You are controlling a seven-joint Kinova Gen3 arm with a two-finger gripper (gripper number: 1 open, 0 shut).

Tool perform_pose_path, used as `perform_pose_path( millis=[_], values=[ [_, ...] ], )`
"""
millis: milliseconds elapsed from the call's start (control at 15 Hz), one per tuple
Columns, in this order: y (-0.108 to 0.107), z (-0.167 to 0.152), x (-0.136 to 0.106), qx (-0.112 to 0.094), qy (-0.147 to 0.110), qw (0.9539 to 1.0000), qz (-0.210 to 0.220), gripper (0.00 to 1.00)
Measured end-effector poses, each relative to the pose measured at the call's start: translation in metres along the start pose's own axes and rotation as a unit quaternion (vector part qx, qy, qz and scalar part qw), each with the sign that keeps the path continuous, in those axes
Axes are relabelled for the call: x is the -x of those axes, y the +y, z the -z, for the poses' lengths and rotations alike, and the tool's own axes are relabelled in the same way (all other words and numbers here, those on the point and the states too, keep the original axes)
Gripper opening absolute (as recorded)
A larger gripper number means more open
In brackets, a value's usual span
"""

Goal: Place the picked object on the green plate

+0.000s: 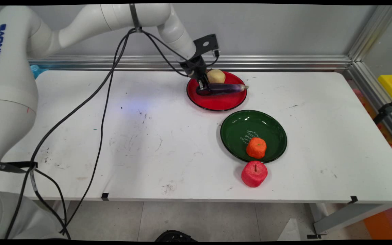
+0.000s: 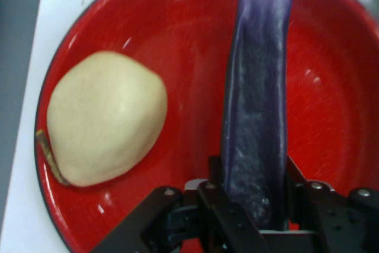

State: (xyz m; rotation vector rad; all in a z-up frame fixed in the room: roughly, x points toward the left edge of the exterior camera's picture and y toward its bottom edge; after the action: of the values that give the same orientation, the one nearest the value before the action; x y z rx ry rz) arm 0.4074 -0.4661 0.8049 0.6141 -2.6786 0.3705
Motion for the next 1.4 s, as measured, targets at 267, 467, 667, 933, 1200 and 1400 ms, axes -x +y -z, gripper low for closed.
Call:
perform_pose_path(
  millis=[267,467,667,933,1200,1400],
  values=[
    [0.018,0.023,-0.024,0.012,0.013,0.9998,0.008,0.00],
    [0.037,0.036,-0.042,0.023,0.022,0.9994,0.013,0.00],
    [0.060,0.043,-0.060,0.032,0.026,0.9990,0.014,0.00],
    [0.093,0.042,-0.073,0.038,0.026,0.9988,0.017,0.00],
    [0.121,0.032,-0.077,0.038,0.023,0.9985,0.033,0.00],
    [0.133,0.023,-0.078,0.035,0.021,0.9983,0.042,0.00]
  ],
)
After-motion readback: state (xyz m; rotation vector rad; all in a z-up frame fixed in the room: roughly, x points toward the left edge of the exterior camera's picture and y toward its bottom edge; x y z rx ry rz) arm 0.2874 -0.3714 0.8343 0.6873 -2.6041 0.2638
